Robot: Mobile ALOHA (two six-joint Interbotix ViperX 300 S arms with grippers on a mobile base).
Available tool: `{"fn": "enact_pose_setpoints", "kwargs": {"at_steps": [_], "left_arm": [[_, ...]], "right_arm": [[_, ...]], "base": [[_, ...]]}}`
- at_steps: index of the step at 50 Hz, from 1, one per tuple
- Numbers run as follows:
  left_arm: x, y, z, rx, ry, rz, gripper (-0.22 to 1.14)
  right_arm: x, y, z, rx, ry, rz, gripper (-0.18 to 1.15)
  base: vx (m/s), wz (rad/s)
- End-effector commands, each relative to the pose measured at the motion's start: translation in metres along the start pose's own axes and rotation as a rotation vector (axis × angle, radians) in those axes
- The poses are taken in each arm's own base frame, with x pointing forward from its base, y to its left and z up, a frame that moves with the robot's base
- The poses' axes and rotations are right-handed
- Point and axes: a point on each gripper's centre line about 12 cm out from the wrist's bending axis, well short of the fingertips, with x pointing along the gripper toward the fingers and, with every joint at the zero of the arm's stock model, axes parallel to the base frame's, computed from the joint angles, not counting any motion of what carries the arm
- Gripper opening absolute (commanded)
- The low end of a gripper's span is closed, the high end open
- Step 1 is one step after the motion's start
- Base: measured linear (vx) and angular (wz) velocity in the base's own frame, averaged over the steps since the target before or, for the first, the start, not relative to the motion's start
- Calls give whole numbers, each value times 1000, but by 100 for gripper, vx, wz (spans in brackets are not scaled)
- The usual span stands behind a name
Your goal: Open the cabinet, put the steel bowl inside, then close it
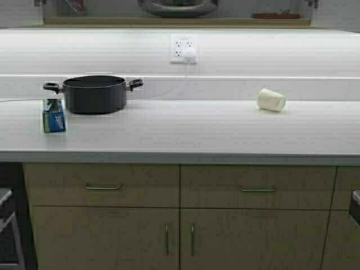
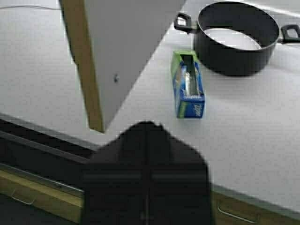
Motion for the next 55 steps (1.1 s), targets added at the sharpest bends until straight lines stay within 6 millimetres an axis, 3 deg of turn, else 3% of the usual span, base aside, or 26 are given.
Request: {"fn": "enact_pose_setpoints", "kwargs": {"at_steps": [1,13,19,27,36,45,55], "left_arm": [[-11,18,41,-11,-99,60,5],[-26,60,86,-11,-187,204,5],[-24,77,104,-19,-217,255,5],[9,86,119,-40,-218,252,4],[44,92,124,-82,-229,234,4],[79,74,121,-75,-213,173,4],[103,57,124,-63,-207,127,4]], "right_arm": [[-14,-31,32,1,-73,-112,7],[-25,-69,66,26,-152,-245,7],[-7,-92,72,37,-135,-310,7],[33,-107,72,54,-91,-325,6],[56,-110,70,59,-82,-311,6],[76,-112,68,63,-91,-291,6],[88,-113,65,81,-82,-282,6]], "base": [[-9,5],[-6,4],[-2,1],[0,0],[1,-1],[2,-2],[1,-1]]}}
